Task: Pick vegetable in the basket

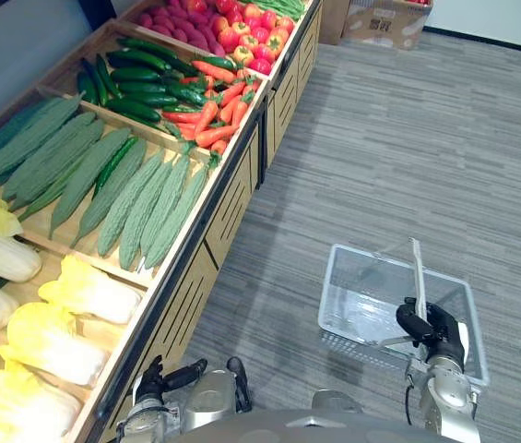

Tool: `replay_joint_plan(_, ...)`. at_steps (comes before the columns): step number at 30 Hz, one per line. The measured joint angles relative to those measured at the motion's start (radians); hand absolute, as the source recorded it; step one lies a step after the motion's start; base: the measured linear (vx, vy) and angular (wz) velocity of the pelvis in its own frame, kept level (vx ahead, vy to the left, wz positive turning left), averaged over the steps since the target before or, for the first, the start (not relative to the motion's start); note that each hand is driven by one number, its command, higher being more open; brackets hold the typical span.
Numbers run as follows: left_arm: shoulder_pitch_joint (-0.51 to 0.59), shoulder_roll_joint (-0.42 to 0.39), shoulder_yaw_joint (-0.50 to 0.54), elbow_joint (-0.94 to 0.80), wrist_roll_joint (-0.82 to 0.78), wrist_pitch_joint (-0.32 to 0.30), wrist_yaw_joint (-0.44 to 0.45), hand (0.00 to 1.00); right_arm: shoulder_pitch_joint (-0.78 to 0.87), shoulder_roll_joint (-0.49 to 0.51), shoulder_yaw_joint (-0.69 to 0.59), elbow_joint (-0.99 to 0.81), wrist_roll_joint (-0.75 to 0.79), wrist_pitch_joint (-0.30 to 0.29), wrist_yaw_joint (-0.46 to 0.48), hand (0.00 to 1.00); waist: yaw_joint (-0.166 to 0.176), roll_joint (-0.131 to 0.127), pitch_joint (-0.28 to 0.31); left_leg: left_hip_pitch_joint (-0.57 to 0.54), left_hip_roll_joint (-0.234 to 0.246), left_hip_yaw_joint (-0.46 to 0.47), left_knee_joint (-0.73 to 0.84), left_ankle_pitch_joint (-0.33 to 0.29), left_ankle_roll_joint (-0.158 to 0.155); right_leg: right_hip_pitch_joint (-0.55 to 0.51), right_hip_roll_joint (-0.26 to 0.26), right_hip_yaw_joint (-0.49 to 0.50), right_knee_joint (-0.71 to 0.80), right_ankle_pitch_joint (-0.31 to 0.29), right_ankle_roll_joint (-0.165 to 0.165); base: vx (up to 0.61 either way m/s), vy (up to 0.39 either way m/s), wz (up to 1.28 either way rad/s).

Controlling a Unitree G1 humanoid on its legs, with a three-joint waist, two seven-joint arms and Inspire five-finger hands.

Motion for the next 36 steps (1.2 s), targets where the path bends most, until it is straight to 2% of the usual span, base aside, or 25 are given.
replay_joint_plan(1,-0.001,0.005,0.001,0.000,0.005,-0.002,0.000,1.00,-0.004,0.000,0.008,0.000,-0.003,-0.006,0.000,0.00,0.006,-0.015,-0.003,-0.001,-0.014,0.009,0.001,-0.004,-0.007,-0.019,-0.010,0.007,-0.040,0.034,0.014,0.05,-0.115,-0.14)
replay_joint_plan(5,-0.002,-0.001,-0.006,0.014,0.010,-0.002,0.001,1.00,-0.023,-0.010,0.012,0.013,-0.014,-0.009,0.000,0.00,0.013,0.007,-0.018,-0.022,-0.008,0.006,-0.012,0.002,-0.032,-0.020,-0.008,0.011,-0.072,0.030,0.017,0.06,-0.080,-0.07)
replay_joint_plan(9,0.001,0.000,-0.009,0.017,0.004,-0.007,0.002,1.00,-0.026,-0.012,0.040,0.036,-0.019,-0.008,0.000,0.00,0.020,0.004,-0.016,-0.033,-0.005,0.002,-0.008,-0.005,-0.040,-0.039,-0.004,0.010,-0.047,0.030,0.018,0.04,-0.012,0.01)
replay_joint_plan(11,0.002,0.003,-0.009,0.017,0.000,-0.008,0.002,1.00,-0.023,-0.011,0.069,0.036,-0.021,-0.006,0.000,0.00,0.020,0.000,-0.014,-0.034,-0.010,-0.014,0.011,-0.040,-0.027,-0.090,-0.015,-0.005,0.105,0.003,0.062,0.00,0.063,0.17)
replay_joint_plan(12,0.003,0.005,-0.009,0.018,0.000,-0.008,0.002,1.00,-0.019,-0.010,0.073,0.036,-0.028,-0.004,0.000,0.00,0.020,-0.003,-0.013,-0.027,-0.017,-0.027,0.013,-0.048,-0.028,-0.108,-0.024,-0.011,0.171,-0.003,0.071,-0.01,0.083,0.57)
replay_joint_plan(13,0.007,0.013,-0.012,0.017,0.000,-0.008,0.000,1.00,-0.008,-0.009,0.076,0.035,-0.057,-0.001,0.000,0.00,0.016,-0.014,-0.013,-0.015,-0.031,-0.059,0.013,-0.057,-0.020,-0.152,-0.044,-0.016,0.316,0.000,0.080,0.05,0.117,0.87)
replay_joint_plan(14,0.013,0.026,-0.010,0.017,0.000,-0.009,-0.002,1.00,0.006,-0.010,0.078,0.035,-0.071,0.004,-0.001,0.00,0.014,-0.038,-0.015,-0.007,-0.059,-0.098,0.018,-0.064,-0.008,-0.190,-0.065,-0.003,0.447,0.017,0.104,0.06,0.099,1.02)
replay_joint_plan(15,0.014,0.031,-0.008,0.017,0.000,-0.009,-0.002,1.00,0.009,-0.010,0.078,0.035,-0.081,0.007,-0.001,0.00,0.014,-0.043,-0.014,0.002,-0.072,-0.122,0.023,-0.070,0.000,-0.207,-0.071,0.012,0.513,0.040,0.102,0.16,0.096,1.18)
replay_joint_plan(16,0.017,0.030,0.000,0.017,-0.001,-0.008,-0.002,1.00,0.018,-0.010,0.078,0.034,-0.079,0.010,-0.001,0.00,0.014,-0.052,-0.013,0.014,-0.080,-0.175,0.036,-0.078,0.020,-0.254,-0.058,0.056,0.628,0.103,0.083,0.18,0.038,1.26)
replay_joint_plan(17,0.017,0.028,0.014,0.017,-0.001,-0.006,-0.002,1.00,0.029,-0.010,0.079,0.017,-0.077,0.010,0.001,0.00,0.014,-0.049,-0.014,0.013,-0.081,-0.226,0.049,-0.088,0.026,-0.282,-0.034,0.094,0.673,0.039,0.054,0.22,0.037,1.23)
replay_joint_plan(19,0.016,0.025,0.026,0.017,-0.001,-0.004,-0.002,1.00,0.035,-0.010,0.083,-0.036,-0.078,0.010,0.008,0.00,0.011,-0.049,-0.015,0.010,-0.082,-0.304,0.065,-0.097,0.028,-0.329,-0.004,0.143,0.648,-0.028,0.021,0.17,-0.026,1.24)
replay_joint_plan(20,0.015,0.026,0.027,0.017,-0.001,-0.003,-0.002,1.00,0.038,-0.012,0.089,-0.073,-0.078,0.009,0.017,0.00,0.010,-0.044,-0.014,0.006,-0.083,-0.359,0.073,-0.099,0.021,-0.357,0.025,0.198,0.583,-0.039,0.007,0.17,-0.057,1.33)
replay_joint_plan(21,0.015,0.027,0.027,0.017,-0.001,-0.003,-0.002,1.00,0.038,-0.013,0.092,-0.091,-0.078,0.009,0.021,0.00,0.008,-0.044,-0.014,0.003,-0.083,-0.388,0.079,-0.099,0.013,-0.371,0.043,0.239,0.542,-0.039,0.007,0.17,-0.103,1.26)
replay_joint_plan(22,0.015,0.028,0.028,0.018,-0.001,-0.003,-0.002,1.00,0.038,-0.015,0.099,-0.114,-0.077,0.007,0.023,0.00,0.004,-0.044,-0.014,0.001,-0.084,-0.429,0.087,-0.104,0.007,-0.388,0.069,0.316,0.480,-0.037,0.010,0.15,-0.117,1.25)
replay_joint_plan(24,0.018,0.027,0.032,0.020,-0.001,-0.002,-0.002,1.00,0.036,-0.026,0.122,-0.167,-0.076,-0.003,0.037,0.00,-0.003,-0.039,-0.013,-0.010,-0.095,-0.552,0.142,-0.145,-0.021,-0.411,0.113,0.491,0.336,-0.017,0.044,0.25,-0.299,1.76)
replay_joint_plan(26,0.018,0.027,0.038,0.019,0.000,-0.001,0.000,1.00,0.040,-0.032,0.156,-0.204,-0.075,-0.008,0.041,0.00,-0.002,-0.038,-0.013,-0.021,-0.103,-0.631,0.190,-0.184,-0.049,-0.416,0.130,0.552,0.287,-0.008,0.050,0.20,-0.316,1.56)
replay_joint_plan(27,0.017,0.025,0.048,0.016,0.000,0.000,-0.001,1.00,0.053,-0.031,0.186,-0.238,-0.077,-0.006,0.037,0.00,0.000,-0.044,-0.017,-0.036,-0.125,-0.705,0.238,-0.225,-0.076,-0.408,0.126,0.587,0.263,-0.001,0.061,0.20,-0.375,1.62)
replay_joint_plan(28,0.018,0.023,0.060,0.009,0.000,-0.001,-0.004,1.00,0.094,-0.019,0.185,-0.264,-0.075,-0.003,0.021,0.00,0.006,-0.072,-0.029,-0.039,-0.150,-0.747,0.267,-0.255,-0.099,-0.405,0.111,0.581,0.280,0.032,0.113,0.30,-0.565,1.94)
replay_joint_plan(29,0.018,0.004,0.077,0.006,0.000,0.002,-0.003,1.00,0.152,-0.033,0.145,-0.270,-0.074,0.000,0.012,0.00,0.012,-0.036,-0.031,-0.040,-0.139,-0.810,0.289,-0.281,-0.124,-0.414,0.127,0.509,0.352,-0.008,0.098,0.24,-0.472,1.37)
replay_joint_plan(30,0.019,-0.010,0.080,0.004,0.000,0.001,-0.003,1.00,0.173,-0.052,0.139,-0.272,-0.070,0.005,0.012,0.00,0.013,-0.017,-0.033,-0.040,-0.123,-0.830,0.283,-0.282,-0.132,-0.417,0.137,0.480,0.366,-0.018,0.085,0.20,-0.521,1.17)
replay_joint_plan(31,0.021,-0.041,0.104,0.000,-0.001,0.002,-0.003,1.00,0.197,-0.081,0.149,-0.285,-0.049,0.023,0.015,0.00,0.014,0.012,-0.039,-0.050,-0.096,-0.861,0.252,-0.266,-0.152,-0.431,0.146,0.428,0.378,-0.030,0.073,0.12,-0.488,0.99)
replay_joint_plan(32,0.019,-0.056,0.122,0.000,0.002,0.002,0.000,1.00,0.199,-0.078,0.154,-0.295,-0.044,0.035,0.015,0.00,0.015,0.025,-0.039,-0.052,-0.078,-0.871,0.206,-0.227,-0.166,-0.436,0.138,0.382,0.382,-0.035,0.061,0.09,-0.472,1.04)
replay_joint_plan(33,0.018,-0.061,0.127,-0.004,-0.003,0.002,-0.001,1.00,0.201,-0.075,0.159,-0.296,-0.040,0.037,0.015,0.00,0.014,0.026,-0.039,-0.052,-0.069,-0.871,0.181,-0.207,-0.166,-0.435,0.129,0.357,0.382,-0.036,0.058,0.05,-0.348,1.28)
replay_joint_plan(35,0.025,-0.081,0.151,-0.032,-0.018,0.002,0.002,1.00,0.203,-0.055,0.181,-0.319,-0.008,0.037,0.016,0.00,0.017,0.028,-0.043,-0.051,-0.040,-0.847,0.099,-0.125,-0.166,-0.408,0.090,0.247,0.379,-0.053,0.024,0.03,-0.275,1.42)
replay_joint_plan(36,0.031,-0.086,0.159,-0.044,-0.050,0.001,0.003,1.00,0.208,-0.045,0.177,-0.326,0.008,0.037,0.009,0.00,0.014,0.027,-0.046,-0.052,-0.034,-0.834,0.080,-0.104,-0.166,-0.401,0.078,0.218,0.374,-0.055,0.017,0.00,-0.187,1.42)
